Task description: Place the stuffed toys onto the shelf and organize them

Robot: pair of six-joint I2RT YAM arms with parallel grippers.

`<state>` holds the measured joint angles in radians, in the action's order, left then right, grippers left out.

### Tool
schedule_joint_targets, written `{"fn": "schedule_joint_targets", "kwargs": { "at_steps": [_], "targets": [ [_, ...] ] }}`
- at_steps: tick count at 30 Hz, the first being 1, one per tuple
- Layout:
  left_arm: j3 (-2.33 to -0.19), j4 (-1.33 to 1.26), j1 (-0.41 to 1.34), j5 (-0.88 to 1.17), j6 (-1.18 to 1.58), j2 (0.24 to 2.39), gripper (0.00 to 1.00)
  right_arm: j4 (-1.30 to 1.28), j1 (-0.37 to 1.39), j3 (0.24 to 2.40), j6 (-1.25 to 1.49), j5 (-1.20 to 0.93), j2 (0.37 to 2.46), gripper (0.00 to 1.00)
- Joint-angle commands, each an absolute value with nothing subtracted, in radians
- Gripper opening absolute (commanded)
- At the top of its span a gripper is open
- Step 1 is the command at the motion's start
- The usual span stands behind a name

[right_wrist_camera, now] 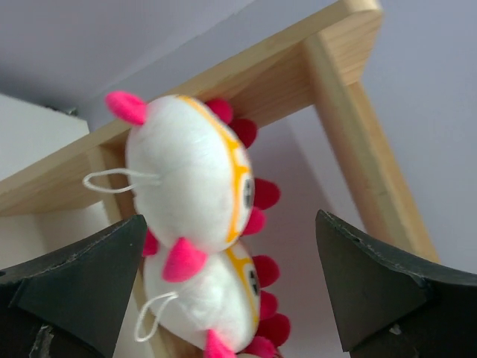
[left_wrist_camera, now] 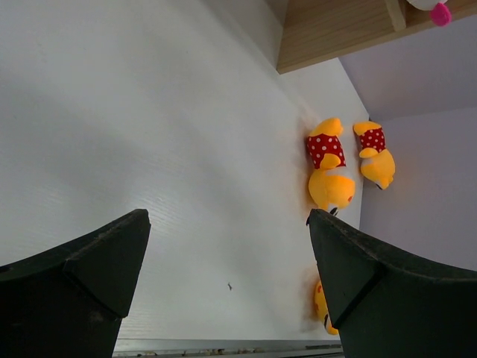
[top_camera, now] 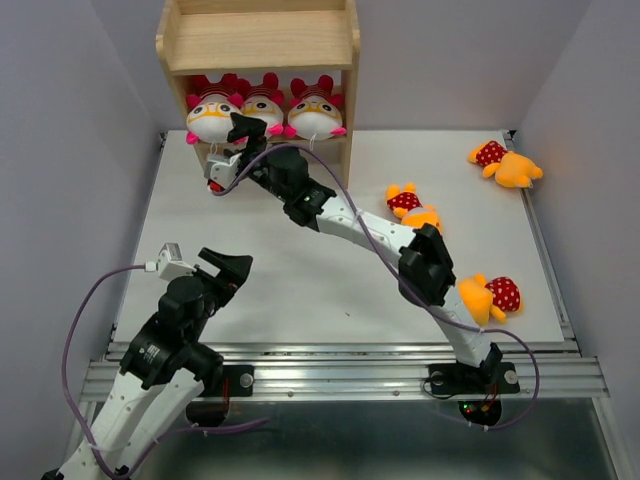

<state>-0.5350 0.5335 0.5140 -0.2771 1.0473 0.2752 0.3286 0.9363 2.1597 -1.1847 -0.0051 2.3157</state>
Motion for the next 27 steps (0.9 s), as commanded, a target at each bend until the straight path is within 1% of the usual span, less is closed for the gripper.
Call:
{"fn": "schedule_joint_targets", "kwargs": {
  "at_steps": [1, 3, 6, 7, 8, 9, 10, 11, 14, 17, 18, 20, 21, 23, 24, 25, 26, 27],
  "targets": [
    [-0.528, 0.482, 0.508, -0.270, 1.022, 0.278, 0.99, 0.370, 0.939, 2.163, -1.123, -0.052, 2.206, 1.00],
    [-0.531, 0.474, 0.506, -0.259, 1.017, 0.288, 0.99, 0.353, 0.939, 2.155, -1.105, -0.054, 2.189, 1.00],
    [-0.548, 0.439, 0.506, -0.247, 0.988, 0.304, 0.98, 0.289, 0.939, 2.097, -1.036, -0.084, 2.108, 1.00],
    [-0.554, 0.430, 0.508, -0.245, 0.976, 0.311, 0.98, 0.214, 0.939, 2.079, -0.973, -0.122, 2.080, 1.00],
    [-0.564, 0.423, 0.506, -0.244, 0.960, 0.319, 0.98, 0.213, 0.939, 2.065, -0.935, -0.150, 2.047, 1.00],
    [-0.589, 0.407, 0.506, -0.244, 0.924, 0.339, 0.98, 0.115, 0.930, 2.043, -0.884, -0.181, 1.986, 1.00],
    [-0.601, 0.397, 0.506, -0.242, 0.904, 0.353, 0.98, 0.056, 0.930, 2.042, -0.783, -0.257, 1.955, 1.00],
    [-0.620, 0.388, 0.508, -0.242, 0.882, 0.365, 0.98, -0.080, 0.913, 2.040, -0.738, -0.297, 1.928, 1.00],
    [-0.701, 0.358, 0.508, -0.261, 0.812, 0.432, 0.98, -0.271, 0.862, 2.007, -0.576, -0.446, 1.820, 1.00],
    [-0.804, 0.322, 0.506, -0.294, 0.762, 0.518, 0.98, -0.334, 0.775, 1.907, -0.426, -0.534, 1.700, 1.00],
    [-0.863, 0.305, 0.506, -0.314, 0.744, 0.573, 0.98, -0.339, 0.706, 1.854, -0.354, -0.578, 1.643, 1.00],
    [-0.926, 0.288, 0.502, -0.333, 0.727, 0.629, 0.98, -0.344, 0.635, 1.789, -0.304, -0.620, 1.583, 1.00],
    [-0.992, 0.273, 0.489, -0.351, 0.721, 0.690, 0.98, -0.344, 0.605, 1.751, -0.293, -0.633, 1.551, 1.00],
    [-1.057, 0.255, 0.460, -0.351, 0.697, 0.748, 0.97, -0.342, 0.537, 1.639, -0.288, -0.634, 1.458, 1.00],
    [-1.119, 0.230, 0.436, -0.321, 0.687, 0.808, 0.96, -0.342, 0.519, 1.605, -0.288, -0.632, 1.427, 1.00],
    [-1.146, 0.219, 0.364, -0.293, 0.678, 0.836, 0.95, -0.344, 0.503, 1.573, -0.288, -0.632, 1.399, 1.00],
    [-1.173, 0.204, 0.320, -0.255, 0.672, 0.862, 0.91, -0.342, 0.479, 1.543, -0.284, -0.632, 1.350, 1.00],
    [-1.196, 0.186, 0.274, -0.171, 0.670, 0.912, 0.88, -0.342, 0.469, 1.498, -0.279, -0.632, 1.330, 1.00]
  ]
}}
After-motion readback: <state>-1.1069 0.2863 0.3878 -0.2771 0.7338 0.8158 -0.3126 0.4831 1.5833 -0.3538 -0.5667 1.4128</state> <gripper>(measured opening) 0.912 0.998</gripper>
